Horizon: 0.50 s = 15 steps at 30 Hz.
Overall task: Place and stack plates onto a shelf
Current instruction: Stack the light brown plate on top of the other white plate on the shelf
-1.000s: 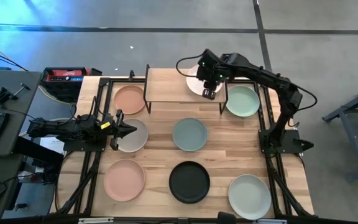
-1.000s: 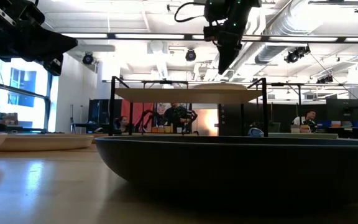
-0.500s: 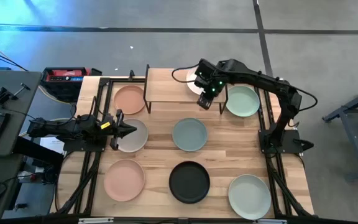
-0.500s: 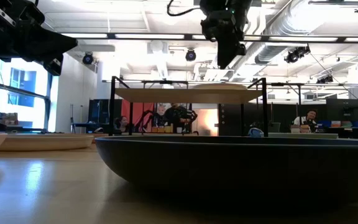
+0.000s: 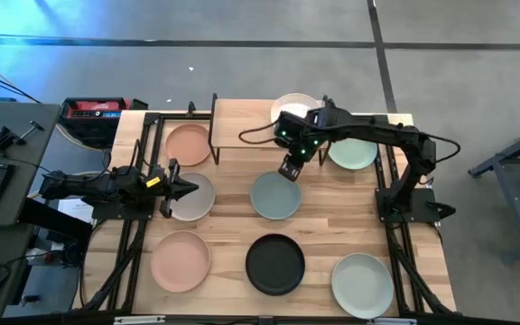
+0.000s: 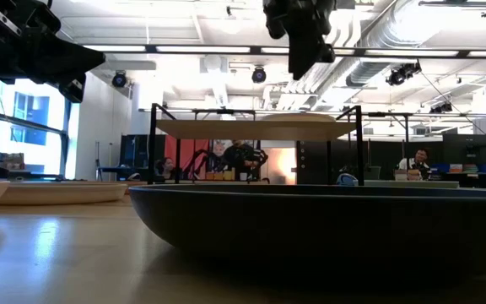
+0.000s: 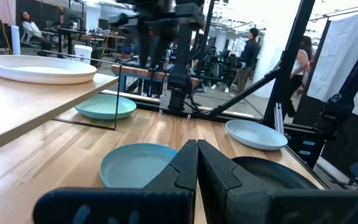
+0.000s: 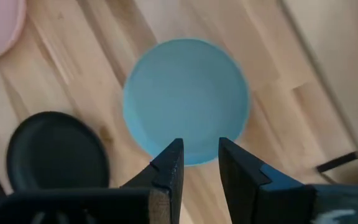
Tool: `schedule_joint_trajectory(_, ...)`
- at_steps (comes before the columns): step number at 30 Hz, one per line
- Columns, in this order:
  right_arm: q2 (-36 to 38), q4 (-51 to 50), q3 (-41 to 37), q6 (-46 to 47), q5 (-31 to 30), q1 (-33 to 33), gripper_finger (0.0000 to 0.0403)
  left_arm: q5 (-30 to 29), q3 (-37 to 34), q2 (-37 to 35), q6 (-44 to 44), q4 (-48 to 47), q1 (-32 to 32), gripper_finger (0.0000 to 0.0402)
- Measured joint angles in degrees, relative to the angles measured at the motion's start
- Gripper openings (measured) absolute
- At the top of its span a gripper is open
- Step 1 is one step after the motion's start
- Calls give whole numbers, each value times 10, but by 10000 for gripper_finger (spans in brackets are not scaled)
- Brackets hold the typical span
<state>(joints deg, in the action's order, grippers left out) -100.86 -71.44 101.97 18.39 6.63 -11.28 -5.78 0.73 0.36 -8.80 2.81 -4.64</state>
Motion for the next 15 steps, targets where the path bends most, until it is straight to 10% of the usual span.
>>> schedule_joint_trajectory(15,0,60,0,84,-5,117,78,0,0,0,0,0,0,0)
